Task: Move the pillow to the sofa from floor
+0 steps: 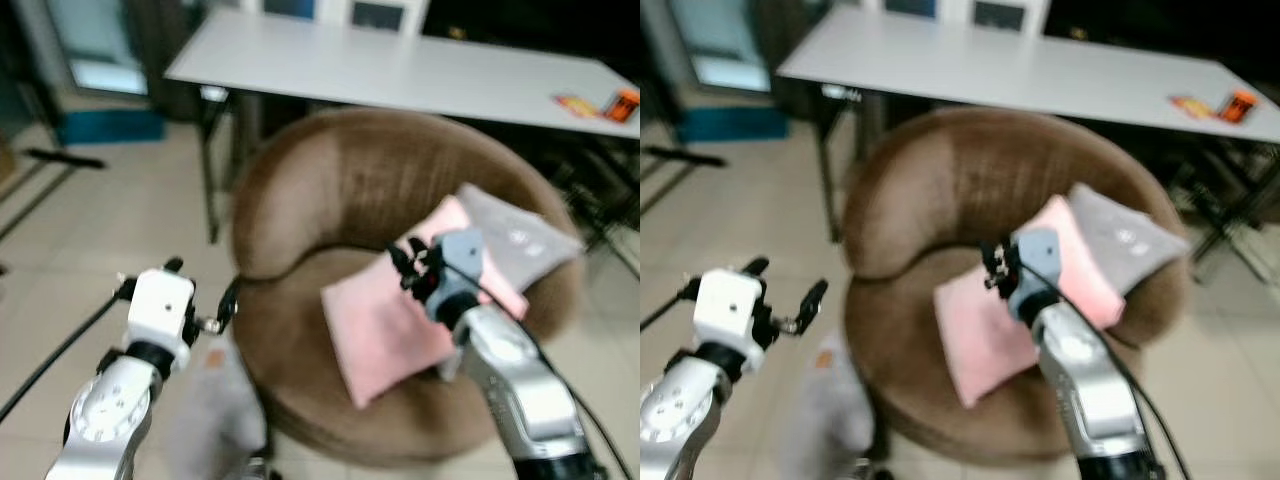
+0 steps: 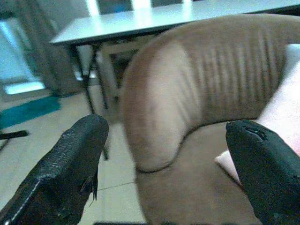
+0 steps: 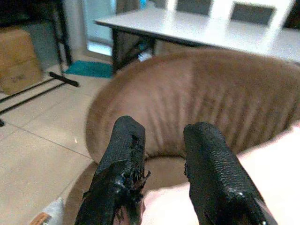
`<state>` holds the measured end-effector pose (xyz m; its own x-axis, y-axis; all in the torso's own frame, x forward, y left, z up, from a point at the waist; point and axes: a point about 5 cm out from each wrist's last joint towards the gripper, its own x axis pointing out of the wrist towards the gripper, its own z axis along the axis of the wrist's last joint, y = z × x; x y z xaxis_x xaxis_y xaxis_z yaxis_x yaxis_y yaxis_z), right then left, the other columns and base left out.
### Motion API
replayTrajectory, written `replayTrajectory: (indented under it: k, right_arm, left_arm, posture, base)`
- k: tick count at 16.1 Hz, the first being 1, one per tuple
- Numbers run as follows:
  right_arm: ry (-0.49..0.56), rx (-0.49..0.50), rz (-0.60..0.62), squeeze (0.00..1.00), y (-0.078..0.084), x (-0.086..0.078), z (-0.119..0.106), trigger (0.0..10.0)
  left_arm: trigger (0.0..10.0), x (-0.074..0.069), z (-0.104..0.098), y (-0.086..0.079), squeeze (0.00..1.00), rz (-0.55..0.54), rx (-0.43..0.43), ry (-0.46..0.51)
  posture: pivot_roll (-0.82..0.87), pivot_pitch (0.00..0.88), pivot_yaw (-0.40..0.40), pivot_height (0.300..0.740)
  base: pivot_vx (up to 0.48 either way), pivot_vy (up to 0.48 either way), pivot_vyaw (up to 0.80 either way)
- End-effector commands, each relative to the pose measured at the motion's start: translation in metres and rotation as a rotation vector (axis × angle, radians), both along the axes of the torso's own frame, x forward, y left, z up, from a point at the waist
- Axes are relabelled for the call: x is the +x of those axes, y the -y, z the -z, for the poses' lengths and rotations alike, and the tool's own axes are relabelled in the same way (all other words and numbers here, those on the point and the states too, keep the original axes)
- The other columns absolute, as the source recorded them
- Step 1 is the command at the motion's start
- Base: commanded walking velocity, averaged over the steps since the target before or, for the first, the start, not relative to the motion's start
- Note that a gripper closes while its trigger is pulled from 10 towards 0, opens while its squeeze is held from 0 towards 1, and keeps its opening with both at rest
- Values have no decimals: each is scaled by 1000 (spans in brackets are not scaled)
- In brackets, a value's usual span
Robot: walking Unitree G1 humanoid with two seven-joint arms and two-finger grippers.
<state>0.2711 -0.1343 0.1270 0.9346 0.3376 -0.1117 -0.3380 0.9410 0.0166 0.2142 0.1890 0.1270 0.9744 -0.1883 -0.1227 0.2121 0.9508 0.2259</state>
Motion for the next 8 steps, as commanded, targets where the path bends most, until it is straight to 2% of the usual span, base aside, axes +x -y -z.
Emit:
replayTrajectory:
  k: [1, 6, 8]
  right_arm:
    - [-30, -17, 4, 0, 5, -2, 4, 10000]
    - [-46, -141, -12, 0, 23, 0, 6, 10000]
    - [-52, -162, 6, 0, 28, 2, 7, 10000]
  left_arm:
    - [10000, -2, 3, 2, 0, 3, 8, -19]
    - [10000, -1, 5, 4, 0, 7, 9, -23]
    - [10000, -1, 6, 4, 0, 9, 9, -25]
  posture:
    - [94, 0, -73, 740]
    - [97, 0, -77, 740]
    - [94, 0, -77, 740]
  base:
    - [0, 405, 800]
    - [0, 393, 800]
    - [0, 332, 800]
